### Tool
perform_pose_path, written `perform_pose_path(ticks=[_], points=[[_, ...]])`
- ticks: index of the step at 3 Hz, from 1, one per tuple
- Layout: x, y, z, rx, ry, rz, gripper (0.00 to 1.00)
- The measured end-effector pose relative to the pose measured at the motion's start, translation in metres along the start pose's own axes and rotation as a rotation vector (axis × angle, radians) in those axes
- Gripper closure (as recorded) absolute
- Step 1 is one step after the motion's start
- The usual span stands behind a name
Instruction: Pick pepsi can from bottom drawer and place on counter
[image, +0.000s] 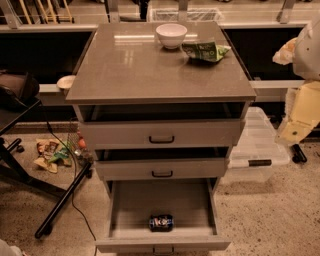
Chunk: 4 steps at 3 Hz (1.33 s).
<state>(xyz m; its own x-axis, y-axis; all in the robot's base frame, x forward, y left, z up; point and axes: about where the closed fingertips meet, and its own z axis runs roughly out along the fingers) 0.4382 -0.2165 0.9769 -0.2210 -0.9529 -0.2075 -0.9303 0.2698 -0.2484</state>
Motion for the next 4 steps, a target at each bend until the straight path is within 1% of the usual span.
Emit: perform_pose_path(ticks=[1, 2, 3, 4], points=[[-0.001, 0.000, 0.001, 0.007, -0.009, 0.001, 0.00], [-0.005, 0.007, 0.038, -0.027, -0.037, 0.002, 0.00], [-0.014, 0.026, 0.116, -0.102, -0.114, 0.021, 0.00], [-0.035, 0.042, 0.184, -0.164, -0.212, 0.033, 0.00]])
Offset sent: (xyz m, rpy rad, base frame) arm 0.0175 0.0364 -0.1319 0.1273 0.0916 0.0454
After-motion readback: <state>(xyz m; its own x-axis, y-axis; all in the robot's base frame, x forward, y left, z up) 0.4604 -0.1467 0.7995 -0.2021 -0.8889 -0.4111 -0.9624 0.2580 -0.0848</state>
